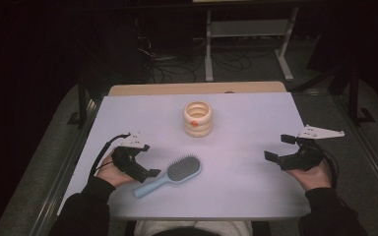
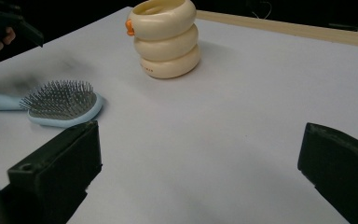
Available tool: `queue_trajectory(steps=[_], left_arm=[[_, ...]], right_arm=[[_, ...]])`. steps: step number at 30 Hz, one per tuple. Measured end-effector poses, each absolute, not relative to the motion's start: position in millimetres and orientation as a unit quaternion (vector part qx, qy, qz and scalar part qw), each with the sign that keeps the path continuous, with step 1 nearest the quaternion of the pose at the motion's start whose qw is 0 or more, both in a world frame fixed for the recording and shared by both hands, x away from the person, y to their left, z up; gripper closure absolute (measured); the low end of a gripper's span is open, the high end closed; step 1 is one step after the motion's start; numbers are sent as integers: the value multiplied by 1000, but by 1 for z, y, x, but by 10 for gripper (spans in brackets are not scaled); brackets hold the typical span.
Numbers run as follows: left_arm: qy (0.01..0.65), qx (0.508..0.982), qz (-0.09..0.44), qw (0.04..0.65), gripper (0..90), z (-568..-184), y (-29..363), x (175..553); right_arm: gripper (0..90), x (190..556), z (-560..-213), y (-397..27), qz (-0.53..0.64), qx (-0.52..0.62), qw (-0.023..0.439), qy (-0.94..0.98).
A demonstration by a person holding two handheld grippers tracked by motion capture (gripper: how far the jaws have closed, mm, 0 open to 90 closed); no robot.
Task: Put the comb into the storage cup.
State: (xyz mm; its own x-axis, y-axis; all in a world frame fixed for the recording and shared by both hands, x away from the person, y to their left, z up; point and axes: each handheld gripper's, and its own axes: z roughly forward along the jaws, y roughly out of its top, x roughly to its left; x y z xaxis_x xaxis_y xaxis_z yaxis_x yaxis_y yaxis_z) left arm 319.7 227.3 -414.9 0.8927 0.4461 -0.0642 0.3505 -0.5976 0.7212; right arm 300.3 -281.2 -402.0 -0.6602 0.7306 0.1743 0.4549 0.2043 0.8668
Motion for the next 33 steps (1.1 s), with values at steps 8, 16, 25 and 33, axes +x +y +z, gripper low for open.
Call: queue_trajectory(steps=[8, 16, 25, 33], left_arm=[[224, 899, 58, 371, 0, -419, 222, 320], [220, 907, 53, 355, 0, -421, 217, 320], [222, 913, 41, 340, 0, -427, 213, 318], [222, 917, 35, 328, 0, -434, 207, 315]], right_arm=[[0, 300, -402, -281, 495, 388, 139, 765], [0, 301, -403, -281, 492, 389, 137, 767], [0, 302, -404, -280, 487, 390, 135, 770], [0, 302, -405, -279, 485, 390, 134, 771]])
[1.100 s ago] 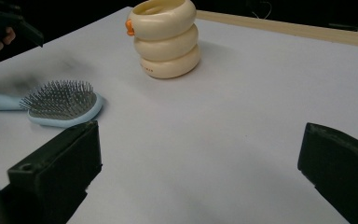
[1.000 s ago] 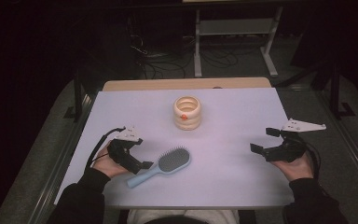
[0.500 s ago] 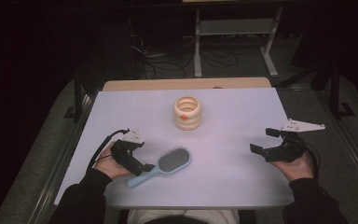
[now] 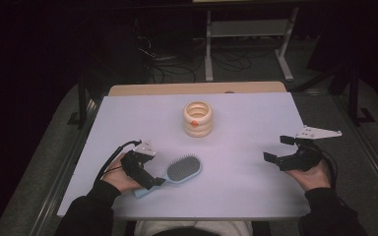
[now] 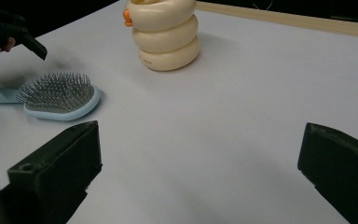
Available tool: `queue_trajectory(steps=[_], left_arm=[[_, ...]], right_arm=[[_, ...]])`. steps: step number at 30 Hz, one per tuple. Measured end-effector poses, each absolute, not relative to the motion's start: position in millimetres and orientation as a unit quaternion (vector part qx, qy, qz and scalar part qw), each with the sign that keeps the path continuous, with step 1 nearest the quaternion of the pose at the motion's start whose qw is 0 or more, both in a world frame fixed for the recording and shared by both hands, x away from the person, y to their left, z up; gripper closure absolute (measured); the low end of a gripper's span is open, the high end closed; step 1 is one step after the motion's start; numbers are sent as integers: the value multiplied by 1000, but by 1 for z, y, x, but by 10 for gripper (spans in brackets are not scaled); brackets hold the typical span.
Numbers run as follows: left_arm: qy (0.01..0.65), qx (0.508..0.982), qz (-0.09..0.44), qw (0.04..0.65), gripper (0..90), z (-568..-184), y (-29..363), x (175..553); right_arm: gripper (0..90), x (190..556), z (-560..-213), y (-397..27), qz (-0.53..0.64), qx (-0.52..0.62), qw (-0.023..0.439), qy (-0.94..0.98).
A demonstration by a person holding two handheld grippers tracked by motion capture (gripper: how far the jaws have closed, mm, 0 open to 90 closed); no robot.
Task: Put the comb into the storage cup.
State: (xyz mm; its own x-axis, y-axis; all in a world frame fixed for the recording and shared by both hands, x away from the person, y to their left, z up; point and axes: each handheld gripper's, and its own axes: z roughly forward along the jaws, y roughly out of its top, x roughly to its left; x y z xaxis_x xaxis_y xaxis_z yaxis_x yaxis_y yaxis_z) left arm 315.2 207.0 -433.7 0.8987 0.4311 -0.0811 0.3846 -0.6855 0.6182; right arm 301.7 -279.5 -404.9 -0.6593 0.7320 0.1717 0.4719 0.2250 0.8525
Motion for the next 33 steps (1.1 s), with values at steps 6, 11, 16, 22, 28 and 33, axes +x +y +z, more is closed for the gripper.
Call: queue_trajectory(steps=[6, 11, 16, 22, 28, 33], left_arm=[[218, 923, 32, 316, 0, -437, 203, 314], [217, 927, 26, 306, 0, -440, 200, 312], [210, 930, 26, 300, 55, -442, 197, 310], [209, 935, 15, 287, 144, -446, 195, 310], [207, 937, 16, 282, 221, -447, 194, 310], [198, 941, 17, 273, 314, -449, 191, 307]], right_arm=[[0, 302, -406, -279, 483, 391, 134, 772], [0, 302, -406, -279, 481, 391, 133, 773], [0, 302, -406, -279, 483, 390, 132, 773], [0, 302, -406, -279, 482, 390, 131, 773], [0, 302, -406, -278, 481, 390, 131, 774], [0, 302, -406, -279, 481, 390, 131, 774]])
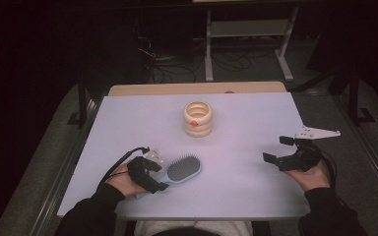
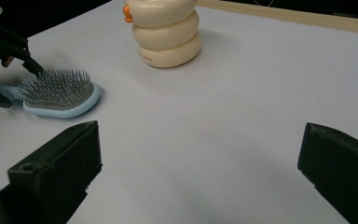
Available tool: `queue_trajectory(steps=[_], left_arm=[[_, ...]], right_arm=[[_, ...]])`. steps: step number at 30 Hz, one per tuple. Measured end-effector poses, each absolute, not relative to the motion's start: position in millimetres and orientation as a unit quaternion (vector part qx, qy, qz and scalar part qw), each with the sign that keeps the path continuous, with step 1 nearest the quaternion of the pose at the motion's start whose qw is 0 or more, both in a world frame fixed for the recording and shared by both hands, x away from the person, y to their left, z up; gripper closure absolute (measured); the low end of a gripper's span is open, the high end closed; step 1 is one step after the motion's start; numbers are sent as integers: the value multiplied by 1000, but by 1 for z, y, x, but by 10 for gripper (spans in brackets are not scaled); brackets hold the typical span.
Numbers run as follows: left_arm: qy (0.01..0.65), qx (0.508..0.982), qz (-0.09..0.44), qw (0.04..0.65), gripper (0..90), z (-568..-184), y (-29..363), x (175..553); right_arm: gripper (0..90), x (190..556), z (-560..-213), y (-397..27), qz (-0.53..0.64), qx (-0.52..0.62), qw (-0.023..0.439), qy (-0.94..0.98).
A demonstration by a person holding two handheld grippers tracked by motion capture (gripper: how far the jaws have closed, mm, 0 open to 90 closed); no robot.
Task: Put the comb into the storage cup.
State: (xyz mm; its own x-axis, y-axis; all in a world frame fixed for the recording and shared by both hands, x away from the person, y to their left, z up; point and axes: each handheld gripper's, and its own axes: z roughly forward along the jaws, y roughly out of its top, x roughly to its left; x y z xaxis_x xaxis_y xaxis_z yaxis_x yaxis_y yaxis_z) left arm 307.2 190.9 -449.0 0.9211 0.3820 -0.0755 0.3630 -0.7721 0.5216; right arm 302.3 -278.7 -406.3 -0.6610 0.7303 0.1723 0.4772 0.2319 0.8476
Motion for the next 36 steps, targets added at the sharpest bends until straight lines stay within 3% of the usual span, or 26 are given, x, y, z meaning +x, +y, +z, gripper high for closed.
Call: queue_trajectory(steps=[5, 13, 21, 22, 36], left_arm=[[189, 946, 34, 260, 413, -451, 188, 304], [182, 948, 43, 259, 498, -450, 186, 303], [165, 951, 46, 259, 633, -449, 185, 301], [168, 950, 44, 259, 685, -449, 185, 303], [176, 948, 19, 264, 702, -449, 187, 309]], right_arm=[[0, 302, -406, -279, 481, 390, 132, 774], [0, 302, -406, -279, 482, 391, 132, 773], [0, 302, -406, -279, 482, 392, 132, 773], [0, 302, -406, -279, 482, 391, 132, 773], [0, 302, -406, -279, 482, 391, 132, 773]])
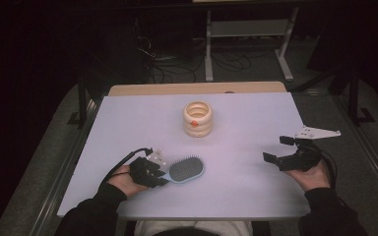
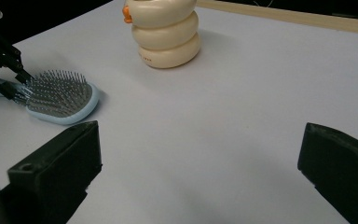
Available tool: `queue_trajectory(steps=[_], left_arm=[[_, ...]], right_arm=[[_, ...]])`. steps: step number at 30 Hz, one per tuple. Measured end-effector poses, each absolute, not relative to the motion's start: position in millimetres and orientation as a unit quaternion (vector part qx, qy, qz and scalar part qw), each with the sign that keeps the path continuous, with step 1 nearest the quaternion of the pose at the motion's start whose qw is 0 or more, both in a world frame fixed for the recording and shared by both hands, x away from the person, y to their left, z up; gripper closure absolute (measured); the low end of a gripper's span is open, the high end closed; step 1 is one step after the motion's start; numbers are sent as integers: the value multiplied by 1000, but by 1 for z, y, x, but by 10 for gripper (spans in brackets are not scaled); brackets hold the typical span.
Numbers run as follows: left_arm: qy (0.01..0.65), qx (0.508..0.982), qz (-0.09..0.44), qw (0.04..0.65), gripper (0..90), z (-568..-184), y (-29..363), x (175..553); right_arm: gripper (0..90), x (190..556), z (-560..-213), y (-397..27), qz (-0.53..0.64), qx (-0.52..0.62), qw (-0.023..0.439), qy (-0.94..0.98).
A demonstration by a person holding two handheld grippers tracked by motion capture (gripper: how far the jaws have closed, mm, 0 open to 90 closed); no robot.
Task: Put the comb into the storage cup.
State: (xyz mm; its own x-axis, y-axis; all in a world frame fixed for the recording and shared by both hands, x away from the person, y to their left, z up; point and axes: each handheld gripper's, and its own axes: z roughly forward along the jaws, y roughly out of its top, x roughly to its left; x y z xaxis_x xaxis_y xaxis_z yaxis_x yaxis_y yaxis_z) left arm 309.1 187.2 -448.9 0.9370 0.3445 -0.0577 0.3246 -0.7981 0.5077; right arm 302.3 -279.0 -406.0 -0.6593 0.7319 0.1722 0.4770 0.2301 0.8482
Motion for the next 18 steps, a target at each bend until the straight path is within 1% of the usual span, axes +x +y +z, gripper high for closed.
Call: queue_trajectory(steps=[9, 18], left_arm=[[182, 947, 22, 265, 702, -447, 190, 310], [195, 935, 30, 296, 702, -436, 199, 313]], right_arm=[[0, 302, -406, -279, 483, 391, 132, 772], [0, 302, -406, -279, 482, 391, 132, 773]])
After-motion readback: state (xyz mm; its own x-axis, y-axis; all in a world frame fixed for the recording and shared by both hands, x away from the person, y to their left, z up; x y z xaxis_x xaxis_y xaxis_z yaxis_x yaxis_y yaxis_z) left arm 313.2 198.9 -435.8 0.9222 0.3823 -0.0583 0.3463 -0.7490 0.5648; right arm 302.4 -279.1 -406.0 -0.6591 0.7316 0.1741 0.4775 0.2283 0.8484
